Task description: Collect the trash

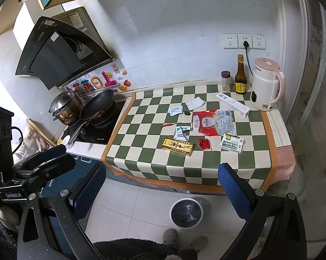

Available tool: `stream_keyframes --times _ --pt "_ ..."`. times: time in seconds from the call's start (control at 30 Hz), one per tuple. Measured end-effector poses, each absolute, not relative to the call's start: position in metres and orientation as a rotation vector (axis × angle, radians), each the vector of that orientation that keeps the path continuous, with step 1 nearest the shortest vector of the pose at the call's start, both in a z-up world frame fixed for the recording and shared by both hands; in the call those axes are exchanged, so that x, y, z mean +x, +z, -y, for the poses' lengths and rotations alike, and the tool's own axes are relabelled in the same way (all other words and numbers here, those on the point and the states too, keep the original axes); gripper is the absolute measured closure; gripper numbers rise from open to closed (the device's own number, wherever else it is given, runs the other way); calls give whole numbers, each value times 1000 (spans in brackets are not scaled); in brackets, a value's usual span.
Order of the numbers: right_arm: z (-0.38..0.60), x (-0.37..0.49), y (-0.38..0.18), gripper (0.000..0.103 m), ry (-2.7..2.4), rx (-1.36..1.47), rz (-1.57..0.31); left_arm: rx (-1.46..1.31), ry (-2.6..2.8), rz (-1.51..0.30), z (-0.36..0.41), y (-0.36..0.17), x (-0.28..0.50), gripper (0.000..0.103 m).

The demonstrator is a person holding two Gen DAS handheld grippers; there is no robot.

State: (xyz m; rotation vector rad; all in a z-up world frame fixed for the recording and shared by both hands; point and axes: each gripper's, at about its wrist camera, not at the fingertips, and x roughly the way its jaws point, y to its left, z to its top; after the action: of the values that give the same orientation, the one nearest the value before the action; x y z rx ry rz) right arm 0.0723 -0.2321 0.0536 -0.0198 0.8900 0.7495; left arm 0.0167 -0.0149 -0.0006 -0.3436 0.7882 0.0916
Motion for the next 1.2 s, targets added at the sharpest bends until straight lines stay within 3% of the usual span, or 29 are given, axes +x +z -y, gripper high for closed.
stream_keyframes --times 1.2 --pt "220 65 58 0 771 -33 -896 -350 85 -787 11 0 18 0"
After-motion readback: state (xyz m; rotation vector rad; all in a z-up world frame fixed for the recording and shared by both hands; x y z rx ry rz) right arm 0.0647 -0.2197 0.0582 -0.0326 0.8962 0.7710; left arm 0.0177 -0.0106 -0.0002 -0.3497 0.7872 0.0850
